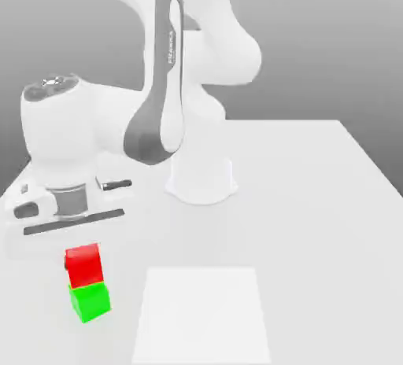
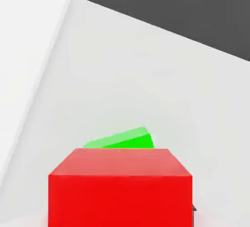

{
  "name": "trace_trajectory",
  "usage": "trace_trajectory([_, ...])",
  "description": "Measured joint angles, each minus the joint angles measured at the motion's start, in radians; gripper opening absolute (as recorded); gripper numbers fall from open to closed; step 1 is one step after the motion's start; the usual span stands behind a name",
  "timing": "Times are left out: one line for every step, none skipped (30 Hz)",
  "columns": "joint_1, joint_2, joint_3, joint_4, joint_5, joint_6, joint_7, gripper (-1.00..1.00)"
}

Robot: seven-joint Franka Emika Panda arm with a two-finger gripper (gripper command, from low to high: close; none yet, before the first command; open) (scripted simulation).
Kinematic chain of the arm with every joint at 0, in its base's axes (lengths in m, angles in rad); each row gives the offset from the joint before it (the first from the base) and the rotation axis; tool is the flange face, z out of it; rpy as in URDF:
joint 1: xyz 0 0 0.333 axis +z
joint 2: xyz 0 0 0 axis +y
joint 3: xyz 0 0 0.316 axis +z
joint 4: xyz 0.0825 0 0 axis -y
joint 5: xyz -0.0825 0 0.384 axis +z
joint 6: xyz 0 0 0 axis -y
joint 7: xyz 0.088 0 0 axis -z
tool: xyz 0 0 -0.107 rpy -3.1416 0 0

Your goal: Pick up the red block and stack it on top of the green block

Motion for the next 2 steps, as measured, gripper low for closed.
trace_trajectory([0.0, 0.0, 0.0, 0.0, 0.0, 0.0, 0.0, 1.0])
trace_trajectory([0.0, 0.0, 0.0, 0.0, 0.0, 0.0, 0.0, 1.0])
